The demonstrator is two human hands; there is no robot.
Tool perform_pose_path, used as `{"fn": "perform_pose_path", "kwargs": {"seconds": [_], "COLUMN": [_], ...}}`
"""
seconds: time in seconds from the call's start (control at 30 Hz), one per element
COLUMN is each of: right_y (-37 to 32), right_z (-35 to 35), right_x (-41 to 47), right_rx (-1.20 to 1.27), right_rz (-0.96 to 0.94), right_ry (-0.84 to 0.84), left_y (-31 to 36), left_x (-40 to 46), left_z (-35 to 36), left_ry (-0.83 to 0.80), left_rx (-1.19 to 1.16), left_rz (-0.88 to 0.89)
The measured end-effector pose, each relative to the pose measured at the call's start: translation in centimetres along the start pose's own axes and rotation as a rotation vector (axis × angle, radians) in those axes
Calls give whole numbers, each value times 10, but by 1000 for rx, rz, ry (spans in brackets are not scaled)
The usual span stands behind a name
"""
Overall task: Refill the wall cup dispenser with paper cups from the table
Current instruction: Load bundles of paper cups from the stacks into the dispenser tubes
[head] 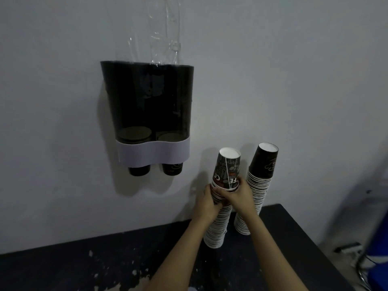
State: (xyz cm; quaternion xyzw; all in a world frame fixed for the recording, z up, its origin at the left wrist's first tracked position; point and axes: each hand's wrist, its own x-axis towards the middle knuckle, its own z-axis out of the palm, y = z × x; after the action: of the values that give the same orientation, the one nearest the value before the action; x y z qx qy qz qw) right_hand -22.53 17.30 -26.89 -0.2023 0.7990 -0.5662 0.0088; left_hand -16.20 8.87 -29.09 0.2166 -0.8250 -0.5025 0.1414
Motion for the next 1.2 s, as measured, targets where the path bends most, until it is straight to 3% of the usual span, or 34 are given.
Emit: {"fn": "perform_pose_path", "kwargs": {"seconds": [0.33, 0.4, 0.5, 0.6, 0.73, 0.83, 1.0, 1.1, 1.2], "right_y": [-47, -50, -54, -69, -118, -152, -194, -243, -302], "right_z": [-26, -29, -32, -42, -75, -91, -82, -73, -70], "right_x": [20, 22, 20, 11, -8, -18, -34, -37, -26], "right_rx": [191, 189, 167, 84, -177, -217, 261, 400, 333], "right_rz": [-39, -47, -67, -108, -207, -264, -216, -262, -462], "right_ry": [-11, -8, -28, -74, -286, -303, -326, -249, -112], "left_y": [9, 16, 32, 66, 121, 141, 143, 135, 116], "left_x": [-8, -14, -24, -30, -36, -55, -82, -91, -95], "left_z": [-1, -7, -19, -35, -68, -91, -120, -139, -145], "left_ry": [28, 120, 385, 556, 462, 391, 301, 334, 449], "left_rx": [160, 111, 12, -193, -496, -648, -832, -777, -529], "left_rz": [-12, 57, 235, 351, 405, 388, 311, 235, 141]}}
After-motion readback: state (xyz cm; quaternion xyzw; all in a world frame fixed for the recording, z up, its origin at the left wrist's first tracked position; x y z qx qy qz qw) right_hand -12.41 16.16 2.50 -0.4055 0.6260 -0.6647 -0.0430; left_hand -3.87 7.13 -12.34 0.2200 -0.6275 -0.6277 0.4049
